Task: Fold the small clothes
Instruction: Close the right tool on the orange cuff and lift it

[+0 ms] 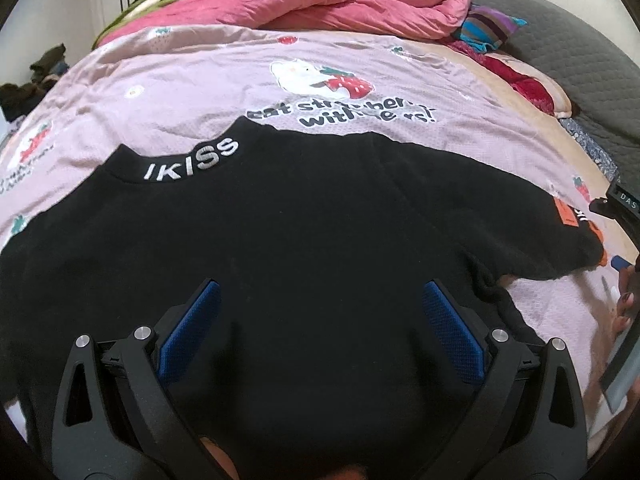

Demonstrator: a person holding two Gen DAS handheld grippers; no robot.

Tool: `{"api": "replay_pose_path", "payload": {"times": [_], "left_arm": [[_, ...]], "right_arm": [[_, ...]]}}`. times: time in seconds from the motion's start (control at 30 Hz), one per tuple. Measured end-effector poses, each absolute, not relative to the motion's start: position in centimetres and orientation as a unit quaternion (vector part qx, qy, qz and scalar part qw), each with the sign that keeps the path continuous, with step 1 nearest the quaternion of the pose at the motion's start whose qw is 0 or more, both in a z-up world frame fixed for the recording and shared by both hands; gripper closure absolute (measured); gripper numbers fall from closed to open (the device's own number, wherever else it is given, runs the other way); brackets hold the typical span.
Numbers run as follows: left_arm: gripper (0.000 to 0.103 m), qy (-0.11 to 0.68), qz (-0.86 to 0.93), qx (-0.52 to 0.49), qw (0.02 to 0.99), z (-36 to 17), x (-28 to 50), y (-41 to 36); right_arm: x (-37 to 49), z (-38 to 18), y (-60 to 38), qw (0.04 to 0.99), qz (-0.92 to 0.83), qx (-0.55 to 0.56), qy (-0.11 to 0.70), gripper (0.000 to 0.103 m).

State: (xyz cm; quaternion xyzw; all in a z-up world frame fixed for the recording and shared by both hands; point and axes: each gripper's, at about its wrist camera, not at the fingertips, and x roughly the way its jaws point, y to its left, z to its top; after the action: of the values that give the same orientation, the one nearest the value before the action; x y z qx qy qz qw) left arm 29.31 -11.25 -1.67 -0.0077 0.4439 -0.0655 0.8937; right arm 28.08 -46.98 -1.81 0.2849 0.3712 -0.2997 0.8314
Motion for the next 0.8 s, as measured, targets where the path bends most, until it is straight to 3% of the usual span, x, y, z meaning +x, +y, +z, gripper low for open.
{"api": "replay_pose_path", "payload": {"times": [0.3,0.5,0.57,0.6,0.67,0.7,0.8], "left_arm": [[0.008,0.446,-0.059,-0.017,0.893,-2.0,29.7,-10.5],[0.008,0.439,-0.045,-0.030,0.897,-1.4,29.9,-9.2],[0.008,0.436,-0.041,-0.033,0.898,-1.1,29.9,-8.8],[0.008,0.435,-0.038,-0.033,0.899,-0.9,29.8,-8.7],[0.008,0.431,-0.033,-0.032,0.901,-0.6,29.6,-8.4],[0.008,0.429,-0.032,-0.033,0.902,-0.4,29.6,-8.3],[0.008,0.427,-0.035,-0.047,0.902,0.1,29.4,-7.6]], "right_arm": [[29.0,-4.9,-49.2,0.804,-0.303,0.325,0.394,0.004],[29.1,-5.3,-50.4,0.814,-0.287,0.359,0.356,0.005],[29.0,-5.4,-50.8,0.816,-0.284,0.366,0.345,0.020],[29.0,-5.4,-50.9,0.815,-0.288,0.365,0.345,0.035],[28.8,-5.5,-51.1,0.817,-0.284,0.372,0.338,0.051],[28.7,-5.5,-51.2,0.817,-0.282,0.374,0.337,0.065],[28.6,-5.5,-51.4,0.820,-0.261,0.383,0.337,0.081]]}}
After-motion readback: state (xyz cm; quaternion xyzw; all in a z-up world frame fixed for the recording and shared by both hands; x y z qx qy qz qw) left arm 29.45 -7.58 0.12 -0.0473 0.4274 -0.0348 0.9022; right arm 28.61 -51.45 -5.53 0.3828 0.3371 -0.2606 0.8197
